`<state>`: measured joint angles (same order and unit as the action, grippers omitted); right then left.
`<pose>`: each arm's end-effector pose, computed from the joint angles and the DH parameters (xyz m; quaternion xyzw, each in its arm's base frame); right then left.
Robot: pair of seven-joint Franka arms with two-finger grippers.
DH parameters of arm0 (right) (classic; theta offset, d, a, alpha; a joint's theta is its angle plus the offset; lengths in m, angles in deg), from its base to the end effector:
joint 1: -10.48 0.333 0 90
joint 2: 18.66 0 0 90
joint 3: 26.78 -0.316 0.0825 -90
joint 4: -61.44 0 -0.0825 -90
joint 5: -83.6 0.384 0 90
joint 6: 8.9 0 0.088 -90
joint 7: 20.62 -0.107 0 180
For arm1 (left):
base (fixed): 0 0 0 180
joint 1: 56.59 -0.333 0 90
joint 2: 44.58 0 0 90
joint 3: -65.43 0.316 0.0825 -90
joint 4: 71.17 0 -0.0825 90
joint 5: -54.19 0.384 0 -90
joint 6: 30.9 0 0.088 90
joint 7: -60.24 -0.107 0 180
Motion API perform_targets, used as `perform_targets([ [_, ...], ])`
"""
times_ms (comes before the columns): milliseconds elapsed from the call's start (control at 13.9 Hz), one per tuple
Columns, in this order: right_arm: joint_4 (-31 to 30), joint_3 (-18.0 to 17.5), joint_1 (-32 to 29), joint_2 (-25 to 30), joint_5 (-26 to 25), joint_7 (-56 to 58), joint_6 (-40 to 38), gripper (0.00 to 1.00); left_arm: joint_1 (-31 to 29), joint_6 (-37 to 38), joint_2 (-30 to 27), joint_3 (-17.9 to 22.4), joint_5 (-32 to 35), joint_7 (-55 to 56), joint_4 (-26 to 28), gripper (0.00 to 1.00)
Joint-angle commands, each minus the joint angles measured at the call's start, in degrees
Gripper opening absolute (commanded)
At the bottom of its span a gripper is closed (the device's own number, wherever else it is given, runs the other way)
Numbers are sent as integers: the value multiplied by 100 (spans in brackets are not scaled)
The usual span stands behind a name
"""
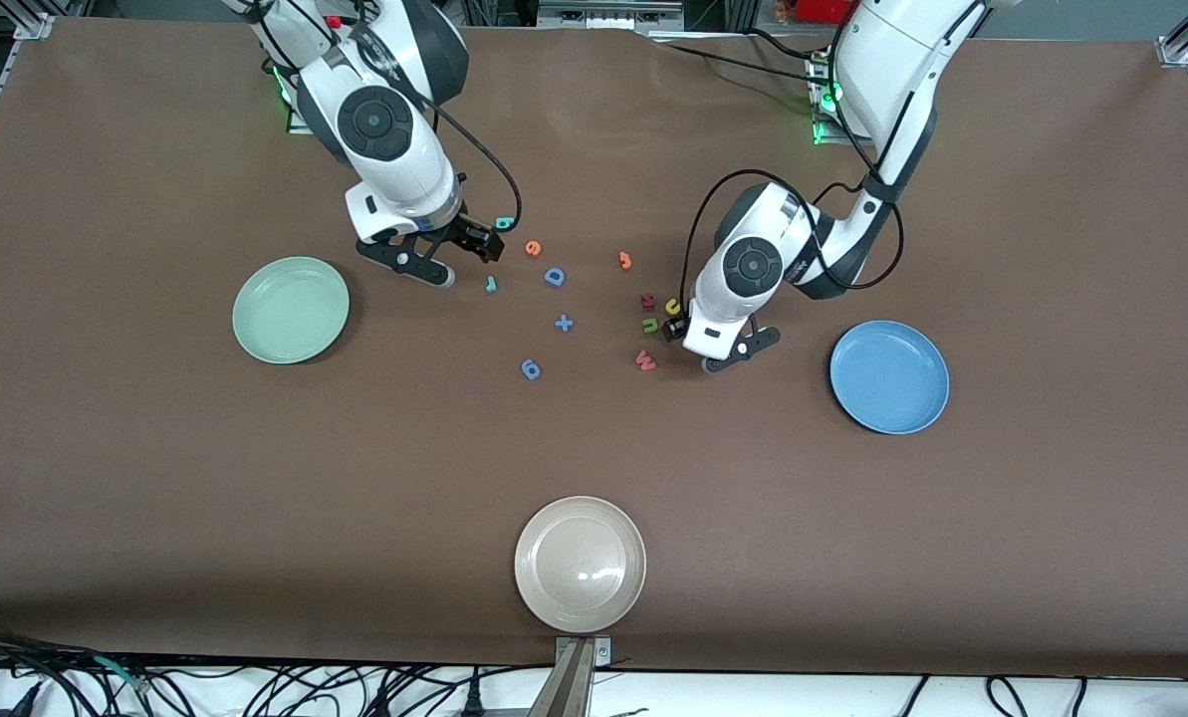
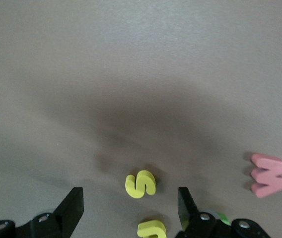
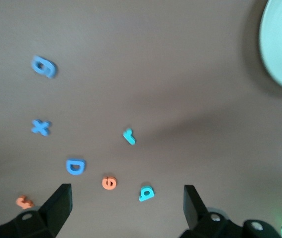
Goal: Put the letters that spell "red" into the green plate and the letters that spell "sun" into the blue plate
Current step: 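Grasp the yellow S with the left gripper while the right gripper lowers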
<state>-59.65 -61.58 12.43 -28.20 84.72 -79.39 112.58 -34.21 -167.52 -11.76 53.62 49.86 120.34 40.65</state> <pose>0.4417 0.3257 0.3401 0.9769 -0.1960 -0.0848 0.0110 0.5005 -0.3384 0.1771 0.9592 0.2632 -0.1034 0.0069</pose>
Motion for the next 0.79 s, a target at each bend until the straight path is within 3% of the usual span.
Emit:
perform_targets([
  [0,-634,-79,-46,-30,344,-160,629,99,82,-206,225,21,124,633,-196,82],
  [144,-890,-263,-46,-362,354,-703,1200,99,118,-260,243,21,134,661,-196,77],
  [216,-934,-307,-46,-512,354,-836,1394,98,118,-260,243,21,142,652,-196,67],
  [359,-1048,-308,-46,-741,354,-855,1728,98,109,-260,234,21,142,582,-196,27],
  [503,-1233,-308,-46,-961,354,-873,2124,96,100,-260,225,21,151,573,-196,4],
  [719,-1478,-308,-46,-1032,354,-1162,2169,96,65,-181,182,21,151,591,-204,0],
])
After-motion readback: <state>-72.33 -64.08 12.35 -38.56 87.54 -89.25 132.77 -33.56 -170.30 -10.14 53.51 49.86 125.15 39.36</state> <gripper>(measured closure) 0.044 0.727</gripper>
